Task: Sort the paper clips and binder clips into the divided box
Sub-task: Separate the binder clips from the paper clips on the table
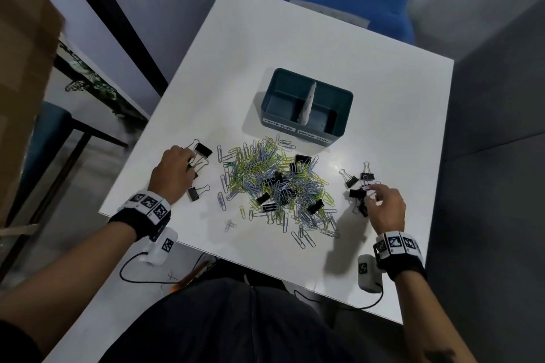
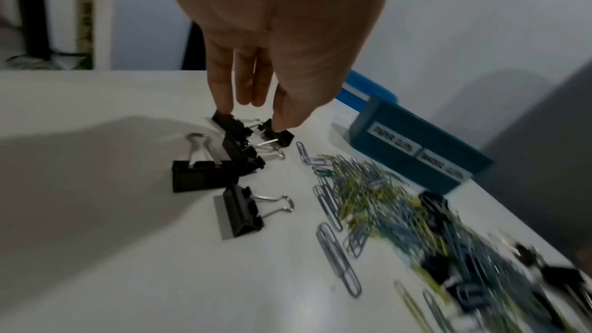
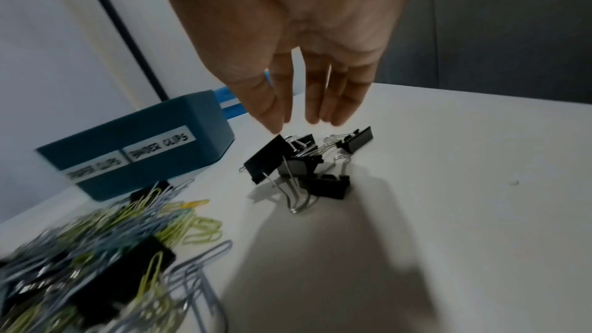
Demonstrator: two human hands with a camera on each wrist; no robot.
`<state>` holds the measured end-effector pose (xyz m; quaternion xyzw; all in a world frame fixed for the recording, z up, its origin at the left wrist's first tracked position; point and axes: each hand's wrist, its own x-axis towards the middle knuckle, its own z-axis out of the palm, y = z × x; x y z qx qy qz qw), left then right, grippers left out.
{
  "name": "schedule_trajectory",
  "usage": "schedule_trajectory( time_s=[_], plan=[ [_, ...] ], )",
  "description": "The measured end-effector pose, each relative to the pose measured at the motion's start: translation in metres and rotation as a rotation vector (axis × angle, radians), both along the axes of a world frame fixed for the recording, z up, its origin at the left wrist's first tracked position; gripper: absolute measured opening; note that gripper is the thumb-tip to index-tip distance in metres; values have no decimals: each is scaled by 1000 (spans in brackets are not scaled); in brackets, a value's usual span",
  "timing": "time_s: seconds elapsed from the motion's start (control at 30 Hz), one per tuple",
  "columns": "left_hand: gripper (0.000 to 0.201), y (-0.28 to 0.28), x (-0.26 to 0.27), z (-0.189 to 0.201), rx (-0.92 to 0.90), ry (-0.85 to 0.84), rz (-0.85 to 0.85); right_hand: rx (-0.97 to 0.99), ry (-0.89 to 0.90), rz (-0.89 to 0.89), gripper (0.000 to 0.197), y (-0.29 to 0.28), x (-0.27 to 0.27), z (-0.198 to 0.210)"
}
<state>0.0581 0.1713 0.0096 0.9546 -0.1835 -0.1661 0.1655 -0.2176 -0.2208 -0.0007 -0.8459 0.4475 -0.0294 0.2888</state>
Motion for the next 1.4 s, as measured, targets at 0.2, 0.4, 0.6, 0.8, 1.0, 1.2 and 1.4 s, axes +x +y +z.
schedule_trajectory(
  time_s=[0.2,0.4,0.6,0.8,1.0,1.2,1.4],
  plan=[
    [49,-31,-23,1,30,6,-407,-1,-37,236,23,48,4,9],
    [69,-80,-45,-7,224,57,-457,64,104,475,54,94,12,-14],
    [64,-89,-73,-14,103,64,-601,66,97,428,42,110,33,-18],
    [69,-41,-76,-3,128,43,-537,5,60,435,42,104,17,-9],
    [117,-9,-87,-11,314,247,-457,120,291,357,89,109,-11,-11],
    [86,-46,-91,-13,118,250,-494,141,201,378,66,123,6,-20],
    [54,-70,-94,-6,35,177,-514,114,189,367,63,127,26,-13]
  ],
)
